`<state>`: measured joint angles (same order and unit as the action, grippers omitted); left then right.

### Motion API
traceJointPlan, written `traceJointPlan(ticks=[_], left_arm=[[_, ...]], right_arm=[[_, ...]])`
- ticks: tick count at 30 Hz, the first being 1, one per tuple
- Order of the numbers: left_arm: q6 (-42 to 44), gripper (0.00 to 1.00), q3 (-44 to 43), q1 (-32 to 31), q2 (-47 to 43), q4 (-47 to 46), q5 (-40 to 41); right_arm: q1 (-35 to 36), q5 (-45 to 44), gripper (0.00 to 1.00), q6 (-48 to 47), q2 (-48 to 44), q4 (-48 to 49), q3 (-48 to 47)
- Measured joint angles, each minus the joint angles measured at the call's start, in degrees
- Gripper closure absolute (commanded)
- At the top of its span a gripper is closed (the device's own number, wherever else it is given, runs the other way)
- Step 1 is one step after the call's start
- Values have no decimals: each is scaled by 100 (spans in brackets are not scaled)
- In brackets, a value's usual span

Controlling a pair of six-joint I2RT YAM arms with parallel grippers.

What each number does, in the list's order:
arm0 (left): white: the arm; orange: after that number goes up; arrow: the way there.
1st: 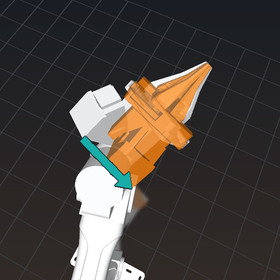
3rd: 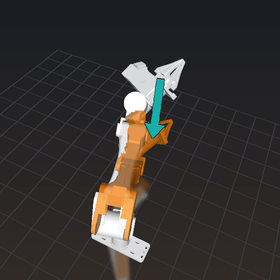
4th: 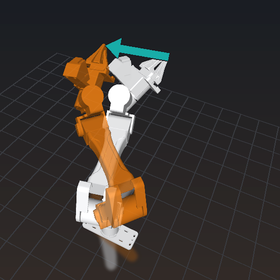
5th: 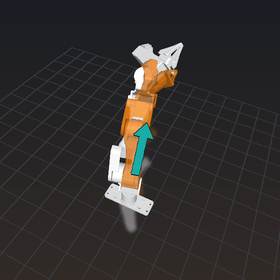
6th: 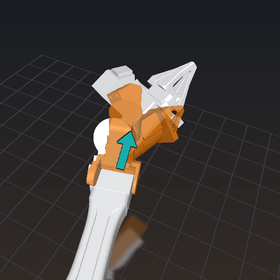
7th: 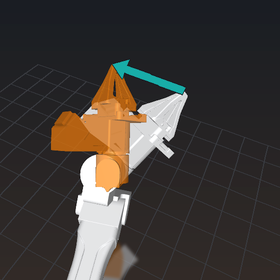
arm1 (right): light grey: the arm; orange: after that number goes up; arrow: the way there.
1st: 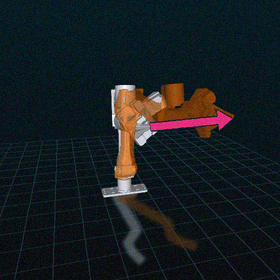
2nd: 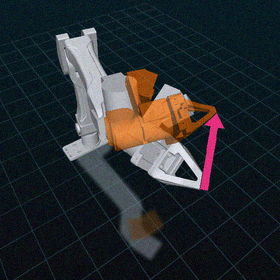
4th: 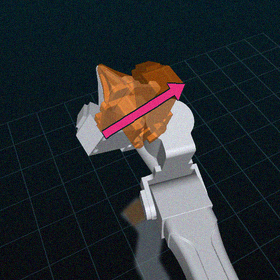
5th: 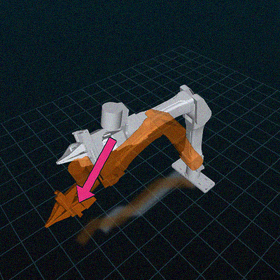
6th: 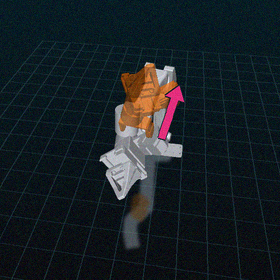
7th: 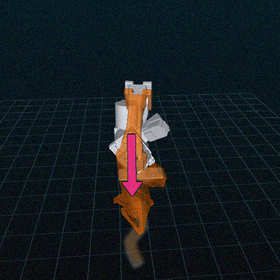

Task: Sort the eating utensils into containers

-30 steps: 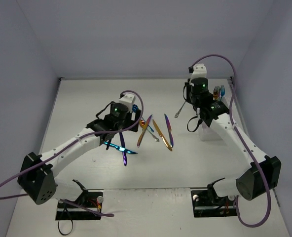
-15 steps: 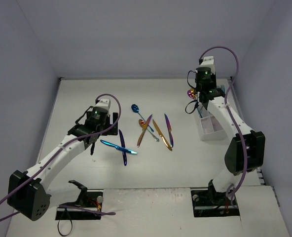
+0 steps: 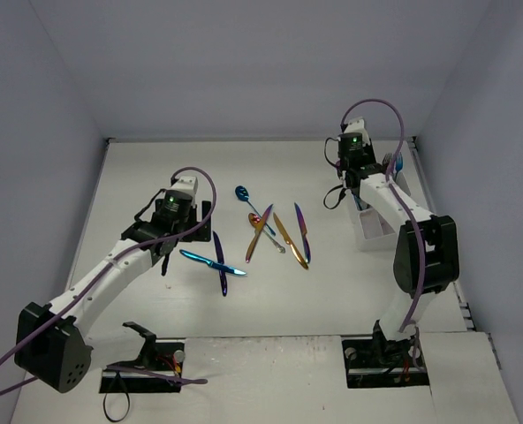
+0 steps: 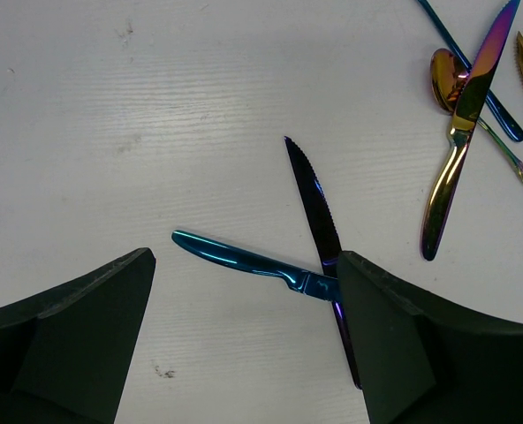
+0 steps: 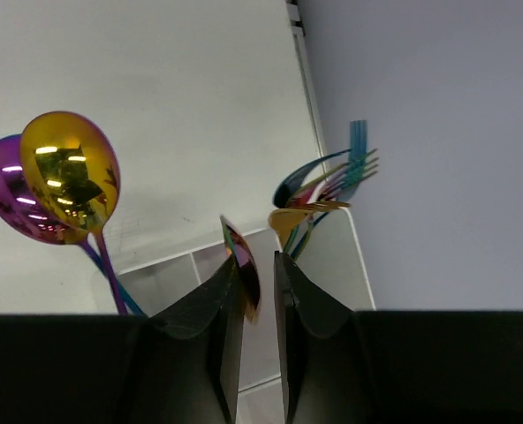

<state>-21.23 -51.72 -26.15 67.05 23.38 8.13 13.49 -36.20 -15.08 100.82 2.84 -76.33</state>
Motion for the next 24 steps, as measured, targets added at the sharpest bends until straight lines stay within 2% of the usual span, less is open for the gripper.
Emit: traceJointPlan(ticks=[3,8,13,20,24], left_arm=[[0,18,0,2,4,-2,-78],[-10,18,0,2,85,-4,-248],[-26,18,0,4,231,-2,-400],[-33,18,-29,2,516,-99,-917],[-110,18,-218,2,904,-119,-1155]], right_arm=[[60,132,70,22,63,-2,35],[292,390,51,67,51,25,49],[649,1144,38,221,-348,-98,291],[1055,2789,34,856,-1423,-180,635],[1165,3543,32,1310,-1718,-183,938]])
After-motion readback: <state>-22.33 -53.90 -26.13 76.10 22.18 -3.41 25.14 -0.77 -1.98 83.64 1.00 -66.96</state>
